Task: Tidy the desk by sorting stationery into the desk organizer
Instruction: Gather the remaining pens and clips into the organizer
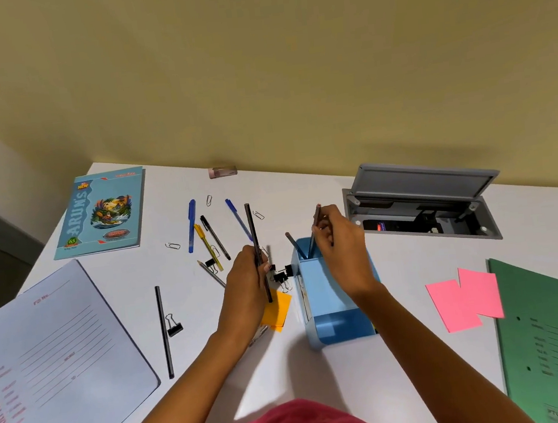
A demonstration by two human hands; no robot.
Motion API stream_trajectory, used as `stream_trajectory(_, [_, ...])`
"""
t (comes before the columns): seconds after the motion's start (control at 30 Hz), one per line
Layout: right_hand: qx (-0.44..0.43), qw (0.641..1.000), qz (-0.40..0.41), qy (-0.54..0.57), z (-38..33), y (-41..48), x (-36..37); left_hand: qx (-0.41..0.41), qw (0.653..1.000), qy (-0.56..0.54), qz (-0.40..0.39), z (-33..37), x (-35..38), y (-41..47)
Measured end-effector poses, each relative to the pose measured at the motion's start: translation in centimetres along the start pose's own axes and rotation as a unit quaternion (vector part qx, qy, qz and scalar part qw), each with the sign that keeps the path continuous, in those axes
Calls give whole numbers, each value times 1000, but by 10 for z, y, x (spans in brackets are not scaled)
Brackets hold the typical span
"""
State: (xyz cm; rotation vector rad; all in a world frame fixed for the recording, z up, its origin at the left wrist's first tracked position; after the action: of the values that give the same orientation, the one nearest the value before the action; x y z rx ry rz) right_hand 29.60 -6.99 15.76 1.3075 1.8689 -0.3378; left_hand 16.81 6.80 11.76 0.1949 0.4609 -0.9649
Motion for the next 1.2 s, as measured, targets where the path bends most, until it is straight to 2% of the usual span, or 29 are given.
stream_trajectory(0.17, [27, 999, -23, -36, 7, 4, 13, 13, 1000, 0, -4, 3, 3, 3])
stream_trajectory(0.33, [44, 999, 2, -30, 8, 6, 6, 28, 999, 6, -15, 7, 8, 5])
stream_trajectory(0.53, [49, 996, 46, 54, -4, 1, -13, 47, 998, 15, -41, 15, 19, 5])
stream_trajectory(0.73, [46, 981, -5, 188, -29, -11, -16, 101, 990, 50, -84, 31, 34, -4])
stream_trajectory(0.8, [25, 982, -9, 185, -35, -12, -17, 108, 987, 66, -98, 35, 40, -7])
stream_trajectory(0.9, [-13, 987, -3, 159, -40, -12, -22, 96, 991, 32, -90, 34, 41, -6])
stream_trajectory(1.07, [-16, 987, 97, 128, -36, -7, -50, 20, 998, -48, -26, 15, 31, 8])
stream_trajectory(1.2, [4, 976, 175, 128, -27, -8, -69, -19, 999, -39, -34, 7, 33, 21])
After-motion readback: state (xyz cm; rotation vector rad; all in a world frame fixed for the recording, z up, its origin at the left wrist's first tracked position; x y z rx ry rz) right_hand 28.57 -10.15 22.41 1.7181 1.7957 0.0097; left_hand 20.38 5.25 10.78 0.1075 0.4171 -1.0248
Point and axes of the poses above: each hand's wrist, its own y-axis towards the middle knuckle, its own x-axis out of the palm, z = x × y, the point moved 8 cm from there along y, towards the middle knuckle, and after that the axes turned 5 degrees about -y, right-handed, at the moved point
